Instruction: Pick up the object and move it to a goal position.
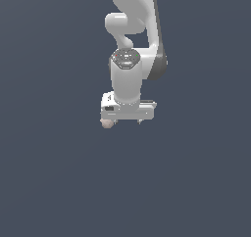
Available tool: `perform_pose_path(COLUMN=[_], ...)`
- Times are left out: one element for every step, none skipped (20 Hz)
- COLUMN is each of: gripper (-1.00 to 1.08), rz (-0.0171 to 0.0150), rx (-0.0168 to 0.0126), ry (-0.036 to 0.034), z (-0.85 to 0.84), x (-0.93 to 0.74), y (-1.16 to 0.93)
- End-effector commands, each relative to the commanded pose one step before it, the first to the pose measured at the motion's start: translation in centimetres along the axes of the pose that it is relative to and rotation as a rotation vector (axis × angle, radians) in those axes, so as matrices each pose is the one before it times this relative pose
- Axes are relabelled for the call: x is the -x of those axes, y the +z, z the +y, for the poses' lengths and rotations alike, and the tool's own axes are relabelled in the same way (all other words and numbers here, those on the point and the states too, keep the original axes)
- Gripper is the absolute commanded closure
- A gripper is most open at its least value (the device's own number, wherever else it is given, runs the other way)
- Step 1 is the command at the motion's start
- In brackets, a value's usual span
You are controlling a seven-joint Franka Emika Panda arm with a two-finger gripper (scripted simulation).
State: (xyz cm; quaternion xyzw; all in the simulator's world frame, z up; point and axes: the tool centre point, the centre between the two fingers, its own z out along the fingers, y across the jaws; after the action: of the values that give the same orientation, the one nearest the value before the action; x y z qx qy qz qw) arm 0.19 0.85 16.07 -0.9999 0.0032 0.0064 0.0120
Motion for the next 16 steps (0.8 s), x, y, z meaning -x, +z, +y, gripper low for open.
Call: perform_pose_path(gripper=[-0.92, -0.92, -0.92, -0.92, -0.92, -0.92, -0.92, -0.92, -0.92, -0.92, -0.92, -0.92, -0.92, -0.92, -0.92, -0.92], rz=[0.00000, 0.00053, 0.00161, 0.00264, 0.00366, 0.00468, 0.00544, 0.00462, 0.00352, 0.00244, 0.00134, 0.00021, -0.00077, -0.00087, 0.00000, 0.00000], rx=[0.00000, -0.00017, -0.00056, -0.00092, -0.00127, -0.00162, -0.00188, -0.00159, -0.00121, -0.00083, -0.00045, -0.00007, 0.00026, 0.00028, 0.00000, 0.00006], ry=[0.00000, 0.00126, 0.00390, 0.00642, 0.00889, 0.01138, 0.01324, 0.01130, 0.00868, 0.00610, 0.00344, 0.00065, -0.00191, -0.00270, 0.00000, 0.00218], z=[0.001, 0.043, 0.138, 0.228, 0.313, 0.401, 0.465, 0.395, 0.301, 0.211, 0.117, 0.017, -0.061, -0.085, -0.001, 0.037], x=[0.000, -0.012, -0.036, -0.059, -0.083, -0.107, -0.125, -0.108, -0.084, -0.058, -0.031, -0.005, 0.020, 0.015, 0.006, 0.018], y=[0.000, -0.032, -0.095, -0.157, -0.217, -0.277, -0.321, -0.272, -0.207, -0.142, -0.076, -0.010, 0.044, 0.043, 0.002, 0.030])
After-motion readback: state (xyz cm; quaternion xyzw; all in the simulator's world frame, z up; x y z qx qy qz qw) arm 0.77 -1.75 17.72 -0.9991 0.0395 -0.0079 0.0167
